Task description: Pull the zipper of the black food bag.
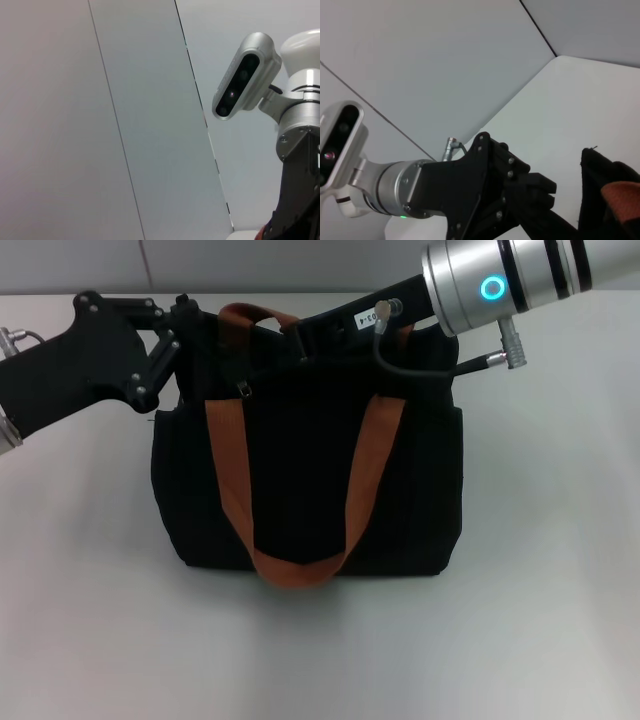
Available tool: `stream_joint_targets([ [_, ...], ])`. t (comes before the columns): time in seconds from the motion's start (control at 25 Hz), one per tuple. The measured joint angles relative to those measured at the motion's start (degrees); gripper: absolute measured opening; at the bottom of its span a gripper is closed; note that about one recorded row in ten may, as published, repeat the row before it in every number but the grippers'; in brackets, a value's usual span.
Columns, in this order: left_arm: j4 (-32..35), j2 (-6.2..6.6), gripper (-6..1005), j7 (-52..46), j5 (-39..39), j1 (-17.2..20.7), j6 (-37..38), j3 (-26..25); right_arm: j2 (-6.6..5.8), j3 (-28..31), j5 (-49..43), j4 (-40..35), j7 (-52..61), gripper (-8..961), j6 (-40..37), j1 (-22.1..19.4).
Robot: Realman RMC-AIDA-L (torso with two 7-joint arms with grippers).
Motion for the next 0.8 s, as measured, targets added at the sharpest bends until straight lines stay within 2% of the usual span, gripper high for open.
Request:
stream_joint_targets([
  [0.12,0.17,0.01,25,-0.44,0.01,-0.16,0.38,0.0,0.01,-0.31,-0.7,0.0,0.25,302,0.41,0.24],
  [0.8,0.38,-0.06,25,-1.0,0.02,-1.05,0.95,-0.13,0.02,-0.4,-2.55,-1.51,1.03,303,0.83,0.43],
])
